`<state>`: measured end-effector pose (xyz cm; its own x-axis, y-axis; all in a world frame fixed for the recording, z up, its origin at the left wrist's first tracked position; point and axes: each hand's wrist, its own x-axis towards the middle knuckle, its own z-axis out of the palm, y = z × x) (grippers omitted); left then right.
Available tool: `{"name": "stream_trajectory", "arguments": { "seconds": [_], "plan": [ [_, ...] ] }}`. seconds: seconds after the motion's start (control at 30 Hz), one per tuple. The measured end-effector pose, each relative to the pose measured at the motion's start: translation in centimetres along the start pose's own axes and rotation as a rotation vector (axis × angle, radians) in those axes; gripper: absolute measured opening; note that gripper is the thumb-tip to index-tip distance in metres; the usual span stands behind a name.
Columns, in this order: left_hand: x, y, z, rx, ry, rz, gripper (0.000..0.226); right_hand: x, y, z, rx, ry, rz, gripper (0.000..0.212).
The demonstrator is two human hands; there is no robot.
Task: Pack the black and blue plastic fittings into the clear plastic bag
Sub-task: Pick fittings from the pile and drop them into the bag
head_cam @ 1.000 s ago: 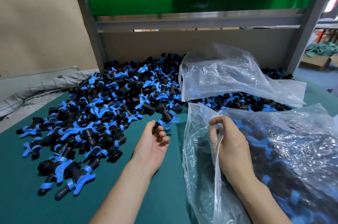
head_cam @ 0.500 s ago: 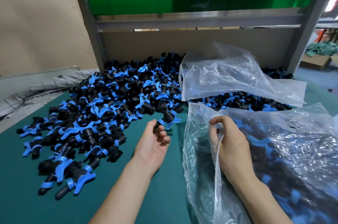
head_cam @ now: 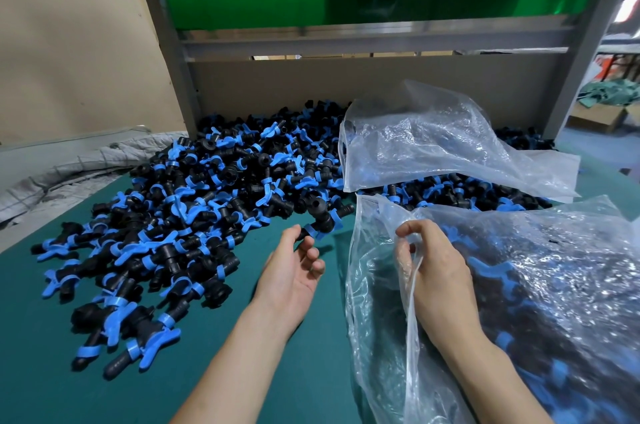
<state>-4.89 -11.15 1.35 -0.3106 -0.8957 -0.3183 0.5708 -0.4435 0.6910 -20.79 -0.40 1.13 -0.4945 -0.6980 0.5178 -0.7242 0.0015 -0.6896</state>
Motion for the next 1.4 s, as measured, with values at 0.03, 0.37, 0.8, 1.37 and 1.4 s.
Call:
{"name": "stream_trajectory", "arguments": {
  "seconds": [0.03,0.37,0.8,1.37,1.4],
  "plan": [
    [0.0,0.0,0.0,0.007,0.002,0.001,0.016,0.0,0.0,0.0,-0.003,-0.002,-0.003,0.017],
    [-0.5,0.0,0.4,0.050,-0.013,0.018,0.015,0.0,-0.1,0.0,-0.004,-0.013,0.002,0.015],
    [-0.4,0.0,0.1,0.020,-0.002,0.058,0.015,-0.1,-0.3,-0.1,0.000,-0.019,0.015,0.014],
    [-6.6,-3.6,3.7,0.766,-0.271,0.593,0.014,2.0,-5.0,-3.0,0.118,0.005,-0.088,0.012],
    [-6.5,-4.2,4.8,0.754,-0.343,0.554,0.014,2.2,-5.3,-3.1,0.081,0.014,-0.108,0.011]
  ]
}}
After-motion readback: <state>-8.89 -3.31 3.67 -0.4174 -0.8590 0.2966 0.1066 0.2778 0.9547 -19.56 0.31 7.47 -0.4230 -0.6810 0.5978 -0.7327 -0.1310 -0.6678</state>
